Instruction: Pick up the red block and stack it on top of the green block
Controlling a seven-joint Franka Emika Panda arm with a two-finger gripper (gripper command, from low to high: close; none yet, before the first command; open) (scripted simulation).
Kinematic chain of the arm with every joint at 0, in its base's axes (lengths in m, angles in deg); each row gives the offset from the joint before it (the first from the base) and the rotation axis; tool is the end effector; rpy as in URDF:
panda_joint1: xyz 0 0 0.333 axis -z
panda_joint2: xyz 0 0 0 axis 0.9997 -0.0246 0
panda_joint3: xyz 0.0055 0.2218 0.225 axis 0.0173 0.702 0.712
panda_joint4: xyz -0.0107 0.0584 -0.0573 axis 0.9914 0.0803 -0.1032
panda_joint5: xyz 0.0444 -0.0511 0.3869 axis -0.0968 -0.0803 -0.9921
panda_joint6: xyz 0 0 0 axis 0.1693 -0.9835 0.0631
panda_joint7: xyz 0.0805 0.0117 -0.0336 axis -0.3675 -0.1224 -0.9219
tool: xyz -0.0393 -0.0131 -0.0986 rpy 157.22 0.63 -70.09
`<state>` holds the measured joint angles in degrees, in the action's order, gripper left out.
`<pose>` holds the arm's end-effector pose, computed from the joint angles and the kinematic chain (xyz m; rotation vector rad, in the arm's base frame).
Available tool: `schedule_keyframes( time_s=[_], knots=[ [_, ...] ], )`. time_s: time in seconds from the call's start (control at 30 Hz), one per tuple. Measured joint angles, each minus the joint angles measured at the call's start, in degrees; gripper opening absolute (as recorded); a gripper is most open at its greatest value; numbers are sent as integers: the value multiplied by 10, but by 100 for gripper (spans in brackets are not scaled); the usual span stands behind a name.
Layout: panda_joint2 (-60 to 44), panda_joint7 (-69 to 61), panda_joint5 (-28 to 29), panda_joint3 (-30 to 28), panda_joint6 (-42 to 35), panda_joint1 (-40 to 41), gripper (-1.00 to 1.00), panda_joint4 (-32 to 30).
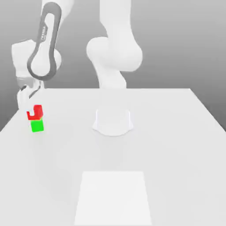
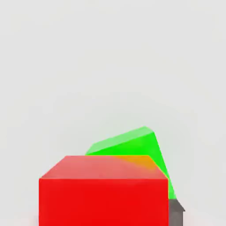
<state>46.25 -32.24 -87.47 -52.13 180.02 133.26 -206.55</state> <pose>0.0105 -0.3388 0.1913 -1.1325 2.8903 0.0207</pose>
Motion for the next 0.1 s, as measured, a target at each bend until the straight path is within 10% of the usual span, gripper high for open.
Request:
schedule_keyframes(
  time_s=[0.1],
  knots=[
    [-20,-28,-40,4,15,-7,-100,1]
  ],
)
